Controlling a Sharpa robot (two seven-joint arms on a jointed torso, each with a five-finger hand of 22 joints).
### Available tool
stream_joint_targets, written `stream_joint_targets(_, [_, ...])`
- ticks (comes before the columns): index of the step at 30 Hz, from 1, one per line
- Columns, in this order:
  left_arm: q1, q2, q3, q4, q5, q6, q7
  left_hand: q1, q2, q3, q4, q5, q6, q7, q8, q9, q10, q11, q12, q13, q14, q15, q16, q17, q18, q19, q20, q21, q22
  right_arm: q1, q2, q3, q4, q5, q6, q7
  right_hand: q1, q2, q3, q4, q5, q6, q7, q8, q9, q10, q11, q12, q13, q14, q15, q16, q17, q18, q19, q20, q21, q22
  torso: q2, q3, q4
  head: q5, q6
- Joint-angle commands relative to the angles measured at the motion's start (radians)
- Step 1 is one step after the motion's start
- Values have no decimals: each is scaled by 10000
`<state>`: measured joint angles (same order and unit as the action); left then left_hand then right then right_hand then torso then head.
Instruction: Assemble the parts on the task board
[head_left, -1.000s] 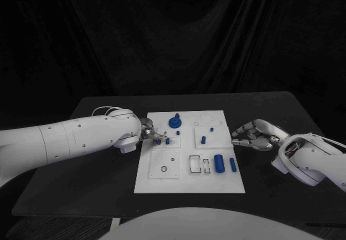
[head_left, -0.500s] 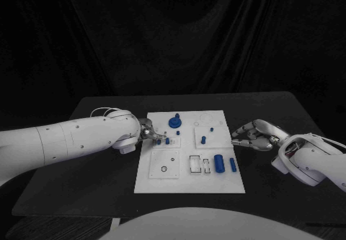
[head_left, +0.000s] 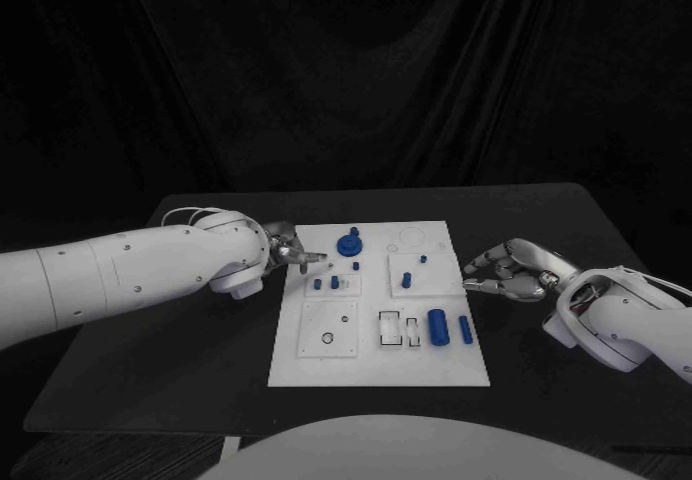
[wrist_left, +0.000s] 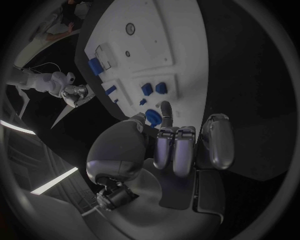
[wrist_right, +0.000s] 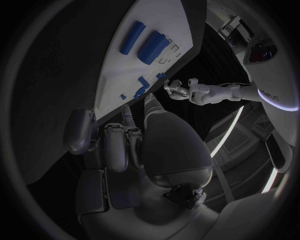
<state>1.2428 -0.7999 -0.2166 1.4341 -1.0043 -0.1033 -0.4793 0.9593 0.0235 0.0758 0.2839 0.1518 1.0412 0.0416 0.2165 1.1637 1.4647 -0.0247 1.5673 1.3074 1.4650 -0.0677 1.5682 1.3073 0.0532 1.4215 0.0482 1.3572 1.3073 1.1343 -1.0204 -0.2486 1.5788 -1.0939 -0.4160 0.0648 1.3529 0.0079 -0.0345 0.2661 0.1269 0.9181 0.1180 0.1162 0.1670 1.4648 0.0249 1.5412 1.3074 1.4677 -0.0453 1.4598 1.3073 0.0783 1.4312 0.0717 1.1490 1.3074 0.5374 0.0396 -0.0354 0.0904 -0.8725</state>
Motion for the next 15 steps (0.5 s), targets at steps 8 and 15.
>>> stream_joint_targets(8, [974, 175, 17, -90, 14, 179, 29, 319, -30, -162, -58, 19, 85, -31, 119, 89, 1061, 2, 35, 2634, 1058, 9, 26, 2635, 20, 59, -4, 49, 1896, -27, 16, 6, 6, -47, -157, -2, -33, 103, -68, 28, 39, 42, 10, -66, -14, 787, 68, -18, 2354, 703, 84, -20, 1531, 55, -49, -10, -8, 1510, 8, 6, -14, 31, -1])
stream_joint_targets(15, [1003, 326, 14, -198, 14, 1103, -434, 838, 124, -241, -146, 626, -112, -5, 25, 93, 1061, 20, 35, 2634, 1058, 14, 26, 2635, 42, -6, -10, -79, 1866, -27, -15, 6, 35, -47, -147, 1, -52, 110, -77, 43, 37, 44, 11, -68, -16, 784, 65, -21, 2352, 703, 82, -19, 1532, 57, -53, -9, -20, 1507, 40, -10, 7, -21, -1])
